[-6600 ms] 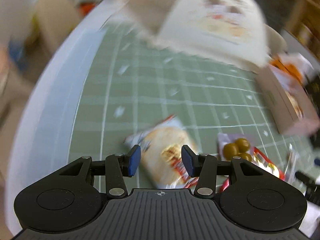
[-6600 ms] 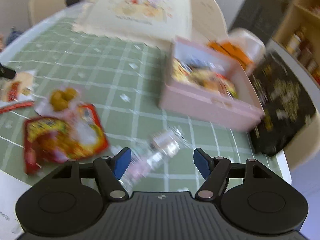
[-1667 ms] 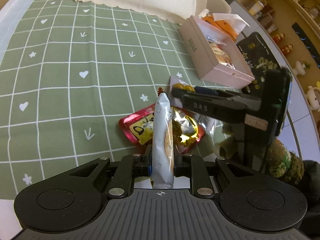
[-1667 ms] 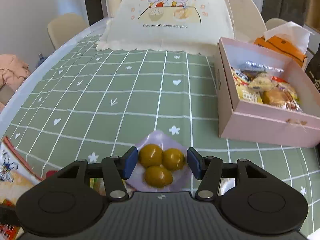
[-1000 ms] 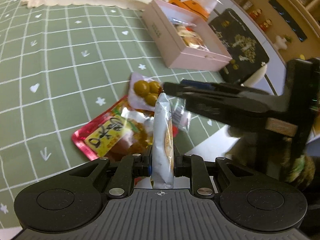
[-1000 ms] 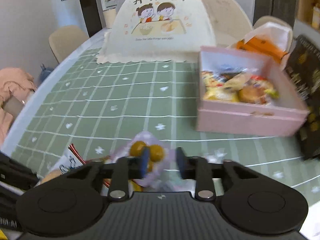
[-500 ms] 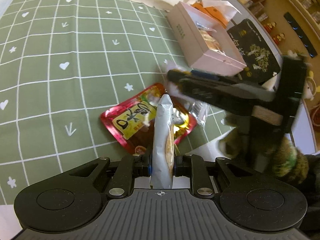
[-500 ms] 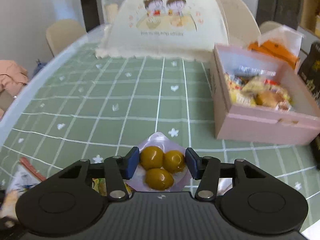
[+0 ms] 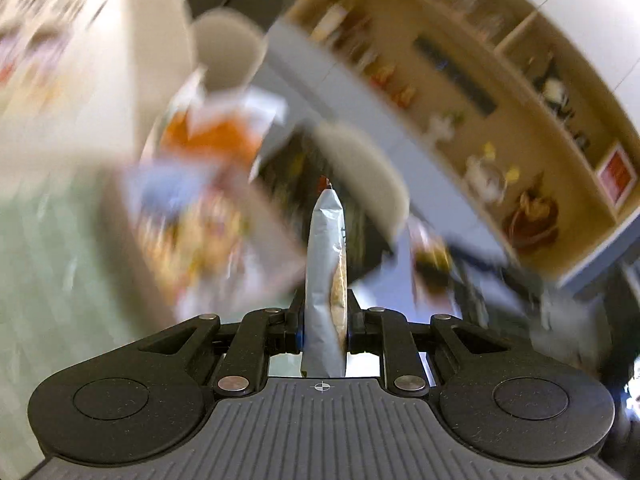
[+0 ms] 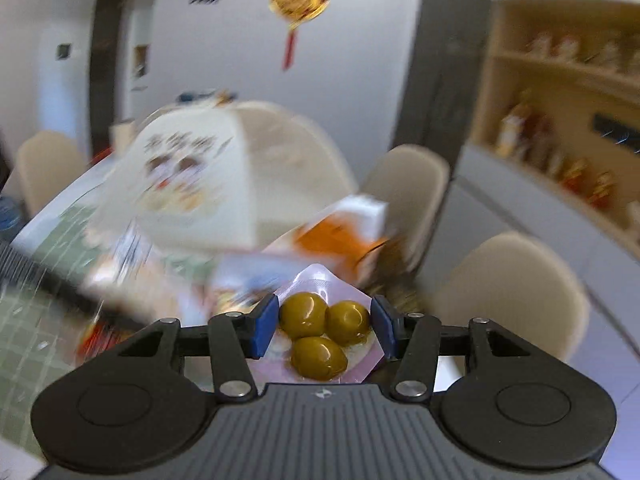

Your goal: Organize snacks

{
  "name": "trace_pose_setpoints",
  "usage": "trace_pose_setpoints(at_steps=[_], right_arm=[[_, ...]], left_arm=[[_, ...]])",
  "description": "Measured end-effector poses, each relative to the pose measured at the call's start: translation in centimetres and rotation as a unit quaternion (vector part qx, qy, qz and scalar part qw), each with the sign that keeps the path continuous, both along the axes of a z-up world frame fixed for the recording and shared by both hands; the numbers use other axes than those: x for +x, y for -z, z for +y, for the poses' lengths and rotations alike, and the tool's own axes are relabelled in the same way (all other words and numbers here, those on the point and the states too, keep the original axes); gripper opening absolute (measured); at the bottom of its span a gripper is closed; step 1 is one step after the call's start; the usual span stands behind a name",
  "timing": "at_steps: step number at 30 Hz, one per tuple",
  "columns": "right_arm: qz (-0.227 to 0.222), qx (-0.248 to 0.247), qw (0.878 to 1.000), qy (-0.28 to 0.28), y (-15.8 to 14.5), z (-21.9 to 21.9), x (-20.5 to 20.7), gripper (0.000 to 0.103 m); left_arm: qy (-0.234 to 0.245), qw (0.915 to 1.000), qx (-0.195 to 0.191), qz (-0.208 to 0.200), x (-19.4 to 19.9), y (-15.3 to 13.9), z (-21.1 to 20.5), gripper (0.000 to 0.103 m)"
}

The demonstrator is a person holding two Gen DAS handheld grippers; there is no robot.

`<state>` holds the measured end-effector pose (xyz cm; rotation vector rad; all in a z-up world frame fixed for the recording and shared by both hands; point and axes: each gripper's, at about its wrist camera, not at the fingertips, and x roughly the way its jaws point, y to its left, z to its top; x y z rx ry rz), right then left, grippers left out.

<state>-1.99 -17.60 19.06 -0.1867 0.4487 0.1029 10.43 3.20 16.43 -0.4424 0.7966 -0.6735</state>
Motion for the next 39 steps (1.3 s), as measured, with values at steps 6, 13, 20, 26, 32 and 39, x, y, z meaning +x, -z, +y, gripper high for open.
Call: trace_pose_setpoints(at_steps=[6,13,20,26,32,39], right_arm=[[0.013,0.035,0.999,0.031,1.6,-3.0,1.5,0.051],[0.068,0.058,0.996,0.008,4.3,-3.2,5.2,0.051],[0.076,0.122,0.989,-0.016,5.2,0.2,14.2,0.052],[0.142,0.123,0.982,0.006,6.9,1.9,15.6,0.052],[0.181,0.070,0.980,0.035,10.3,3.1,7.5,0.052],[0.266,0.051,0.954,0.127,15.8,2.4,-1.0,0.052]], left_arm=[[-0.042,0.9978,-0.023,0.046,9.4,4.1,-2.5,0.021],[-0.116,0.9912,0.022,0.059,10.6,7.6,-1.4,0.023],[-0.126,0.9863,0.091,0.055,4.6,5.9,1.6,0.023],[-0.055,0.9854,0.130,0.095,-1.1,7.9,2.0,0.023],[0.022,0.9728,0.200,0.115,-4.5,11.7,-1.1,0.023],[0.053,0.9589,0.267,0.079,-4.7,13.7,-5.1,0.023]])
